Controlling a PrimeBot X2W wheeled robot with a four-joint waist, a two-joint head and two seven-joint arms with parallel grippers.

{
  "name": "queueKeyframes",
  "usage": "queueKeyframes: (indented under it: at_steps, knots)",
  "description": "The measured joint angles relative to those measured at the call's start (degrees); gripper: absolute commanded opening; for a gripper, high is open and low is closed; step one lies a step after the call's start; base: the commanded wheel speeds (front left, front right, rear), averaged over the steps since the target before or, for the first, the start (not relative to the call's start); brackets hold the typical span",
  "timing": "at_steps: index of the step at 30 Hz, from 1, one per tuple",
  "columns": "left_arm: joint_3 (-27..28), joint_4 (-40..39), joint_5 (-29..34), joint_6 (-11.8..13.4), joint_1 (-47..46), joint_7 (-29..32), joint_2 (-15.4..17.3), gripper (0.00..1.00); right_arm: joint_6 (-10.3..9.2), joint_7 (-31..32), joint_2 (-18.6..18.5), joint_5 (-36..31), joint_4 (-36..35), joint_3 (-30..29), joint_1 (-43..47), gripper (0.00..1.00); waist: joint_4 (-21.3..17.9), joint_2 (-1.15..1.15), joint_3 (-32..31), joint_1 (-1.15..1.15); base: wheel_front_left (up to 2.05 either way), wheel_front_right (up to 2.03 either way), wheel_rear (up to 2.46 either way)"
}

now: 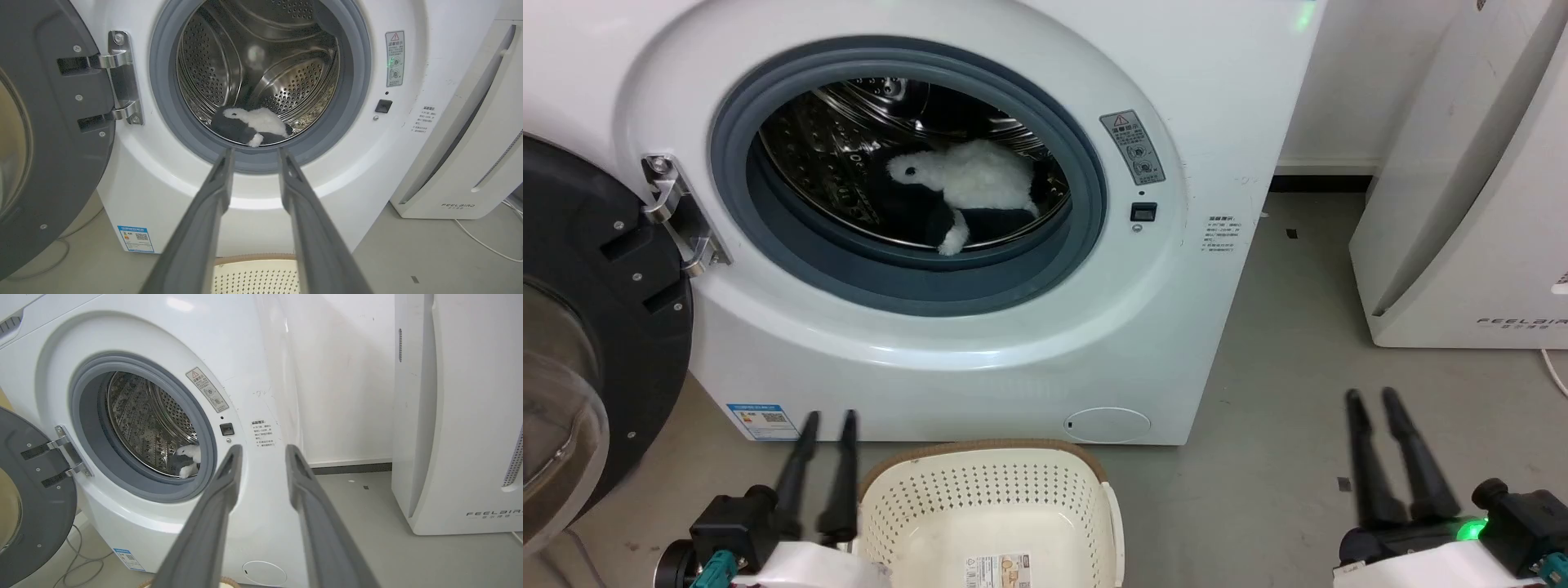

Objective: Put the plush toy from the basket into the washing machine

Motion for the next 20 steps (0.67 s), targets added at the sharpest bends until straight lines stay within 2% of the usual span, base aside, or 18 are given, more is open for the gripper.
queueKeyframes:
  at_steps: [20]
  knots:
    - [0.87,-0.31,2.15,-0.19,-0.01,1.98,-1.03,0.0,0.0,1.92,0.0,-1.4,0.0,-0.05,-0.05,0.0,-0.16,0.0,-0.29,0.0,0.0,0.0,0.0]
